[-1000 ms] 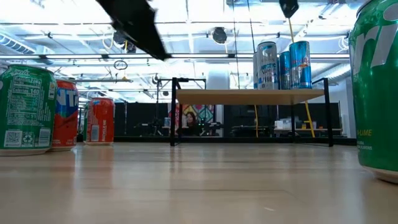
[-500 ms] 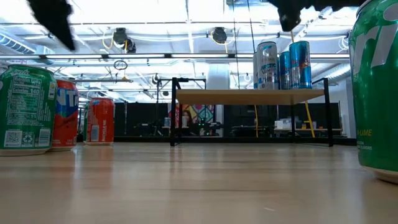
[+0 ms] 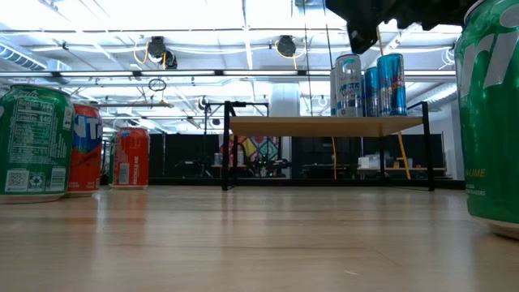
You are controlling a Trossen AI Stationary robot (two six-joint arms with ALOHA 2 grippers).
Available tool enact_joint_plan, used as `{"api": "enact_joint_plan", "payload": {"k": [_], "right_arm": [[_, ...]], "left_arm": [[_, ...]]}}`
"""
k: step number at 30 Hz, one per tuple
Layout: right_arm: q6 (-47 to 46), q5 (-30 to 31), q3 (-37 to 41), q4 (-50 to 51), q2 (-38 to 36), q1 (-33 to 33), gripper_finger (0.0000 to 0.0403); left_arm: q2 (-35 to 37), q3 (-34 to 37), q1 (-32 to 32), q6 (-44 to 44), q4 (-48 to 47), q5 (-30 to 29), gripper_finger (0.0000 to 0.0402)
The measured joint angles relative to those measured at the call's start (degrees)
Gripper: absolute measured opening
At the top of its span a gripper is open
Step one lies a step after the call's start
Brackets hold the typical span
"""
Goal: Place canned beverage on shelf
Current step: Put the white blue soda can on the shelf aligned with the other white blue soda can
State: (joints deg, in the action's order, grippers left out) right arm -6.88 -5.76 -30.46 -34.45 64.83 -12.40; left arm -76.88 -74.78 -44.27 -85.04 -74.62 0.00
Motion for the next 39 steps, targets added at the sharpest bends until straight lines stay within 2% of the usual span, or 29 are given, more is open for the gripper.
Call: {"api": "enact_joint_plan", "payload": {"k": [4, 10, 26, 28, 32, 37, 39], "right_arm": [[0.0, 0.0, 0.0, -3.6, 4.5, -0.9, 0.0226], [-0.2, 0.0, 0.0, -7.6, 8.8, -1.3, 0.0226], [-1.5, 0.1, 0.0, -9.6, 10.3, -1.9, 0.0226], [-1.9, 2.4, 0.0, -9.6, 10.3, -2.4, 0.0226], [-2.2, 8.6, 0.0, -9.5, 10.3, -3.8, 0.0223], [-2.9, 8.8, 0.0, -9.4, 10.3, -4.9, 0.0211], [-2.9, 8.7, 0.0, -8.9, 10.3, -5.3, 0.0209]], "left_arm": [[0.0, -0.5, -3.3, -7.6, -2.8, 3.4, 0.0354], [-1.8, -0.5, -8.0, -14.8, -2.4, 4.4, 0.0354], [-10.5, -0.4, -12.6, -13.4, -2.8, 4.5, 0.0354], [-11.3, -0.4, -12.6, -12.1, -2.8, 4.3, 0.0353], [-12.3, -0.4, -12.3, -9.4, -1.9, 2.9, 0.0319], [-12.4, -0.4, -11.8, -7.1, -0.7, 2.3, 0.0244], [-12.4, -0.4, -11.3, -5.9, -0.7, 2.3, 0.0236]]}}
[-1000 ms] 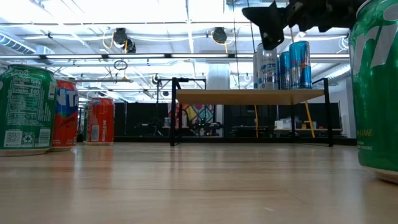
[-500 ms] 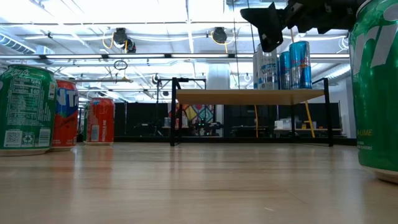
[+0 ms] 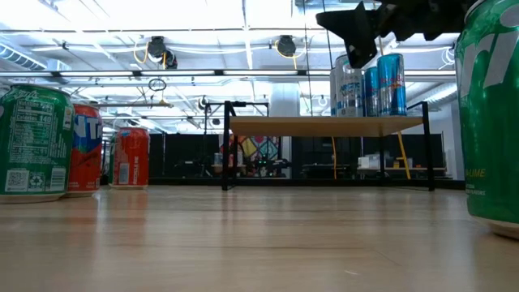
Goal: Place canned beverage on shelf
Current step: Put the white blue soda can on the shelf aligned with the other white blue soda can
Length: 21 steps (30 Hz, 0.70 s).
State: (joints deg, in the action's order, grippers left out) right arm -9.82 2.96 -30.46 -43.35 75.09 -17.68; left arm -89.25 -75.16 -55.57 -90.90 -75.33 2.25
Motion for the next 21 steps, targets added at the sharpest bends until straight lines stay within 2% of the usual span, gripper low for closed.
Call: {"api": "enact_joint_plan", "payload": {"k": [3, 7, 12, 21], "right_arm": [[1.2, -0.1, 0.0, 0.1, 0.6, -0.2, 0.0209], [7.6, -0.1, -0.2, -0.6, 2.4, -0.2, 0.0209], [7.5, 0.2, -4.1, -4.5, 7.3, -0.2, 0.0216], [8.3, 0.2, -16.4, -1.4, 16.9, 0.3, 0.0290]], "left_arm": [[0.1, -0.1, 1.7, 1.9, -0.2, 0.1, 0.0236], [0.1, -2.2, 6.0, 8.1, -0.1, -1.8, 0.0236], [0.1, -6.2, 12.7, 15.6, -0.3, -3.2, 0.0236], [0.1, -11.4, 25.7, 24.6, 0.0, -5.8, 0.0237]]}}
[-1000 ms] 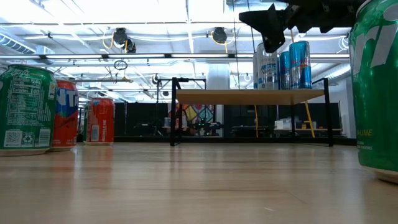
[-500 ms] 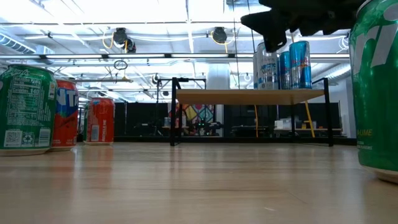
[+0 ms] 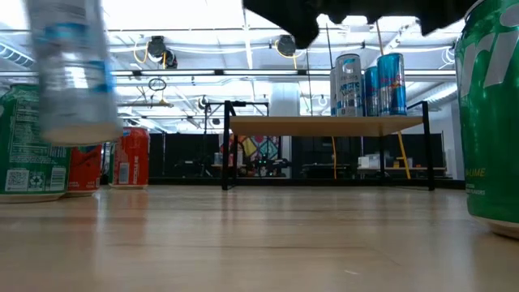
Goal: Place canned beverage on shelf
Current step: Put the white blue soda can on the shelf aligned with the other white blue soda can
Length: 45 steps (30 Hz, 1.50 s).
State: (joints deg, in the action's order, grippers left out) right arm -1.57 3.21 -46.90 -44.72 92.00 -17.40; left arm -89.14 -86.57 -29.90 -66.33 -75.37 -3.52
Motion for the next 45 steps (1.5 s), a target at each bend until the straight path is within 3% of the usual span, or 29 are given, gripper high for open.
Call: {"api": "enact_joint_plan", "payload": {"k": [5, 10, 13, 21, 33, 36, 42, 45], "right_arm": [[-3.7, -0.1, -6.7, 8.9, 1.9, 1.7, 0.0317], [-3.7, -0.8, -10.8, 13.9, 3.7, 2.8, 0.0320], [-3.8, -3.4, -10.9, 13.4, 3.7, 3.1, 0.0320], [-3.3, -3.3, -10.9, 13.3, 4.0, 3.2, 0.0320], [-2.2, 2.5, -10.9, 14.7, 4.0, 3.8, 0.0314], [-2.2, 2.5, -10.9, 15.2, 4.1, 3.8, 0.0303], [-3.8, -2.1, -10.9, 15.2, 4.1, 4.3, 0.0242], [-4.3, -3.1, -10.9, 15.4, 4.0, 4.3, 0.0237]], "left_arm": [[-1.1, -2.5, 4.6, 8.2, 2.1, -1.7, 0.0238], [-4.3, -6.7, 7.3, 17.4, 4.7, -4.2, 0.0239], [-6.5, -9.0, 8.4, 21.6, 4.6, -5.5, 0.0239], [-8.4, -11.6, 9.2, 29.4, 8.4, -8.0, 0.0240], [-8.5, -12.0, 9.3, 38.2, 17.1, -11.1, 0.0240], [-8.5, -12.0, 9.4, 38.2, 15.9, -11.1, 0.0240], [-8.5, -12.0, 9.2, 37.6, 16.8, -10.4, 0.0240], [-8.5, -12.0, 8.8, 37.2, 17.1, -10.3, 0.0240]]}}
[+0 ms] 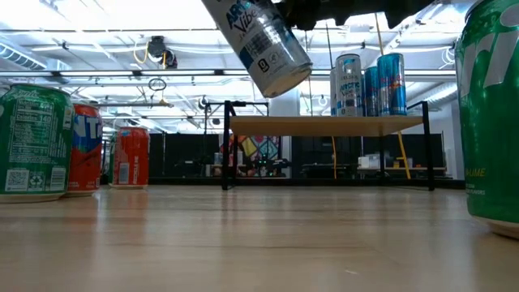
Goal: Place canned beverage on shelf
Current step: Put the white blue soda can on the shelf aligned with the other white blue soda can
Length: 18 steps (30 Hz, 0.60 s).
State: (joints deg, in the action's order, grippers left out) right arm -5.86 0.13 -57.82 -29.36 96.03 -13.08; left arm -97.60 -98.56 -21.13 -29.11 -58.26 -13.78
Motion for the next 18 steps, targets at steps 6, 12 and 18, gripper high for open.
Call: {"api": "enact_joint_plan", "payload": {"k": [6, 12, 18], "right_arm": [[0.2, -1.3, 2.5, -1.4, -1.0, 0.0, 0.0237], [-4.0, -4.9, 17.8, -17.1, -5.3, 1.6, 0.0237], [-0.6, -6.2, 30.9, -42.3, -10.7, 1.6, 0.0237]], "left_arm": [[-0.7, 0.1, -0.1, 0.4, 1.3, -2.5, 0.0256], [2.2, -0.1, -2.0, 5.8, 1.2, -12.1, 0.0312], [2.8, 8.5, -4.2, 15.3, 19.4, -23.8, 0.0337]]}}
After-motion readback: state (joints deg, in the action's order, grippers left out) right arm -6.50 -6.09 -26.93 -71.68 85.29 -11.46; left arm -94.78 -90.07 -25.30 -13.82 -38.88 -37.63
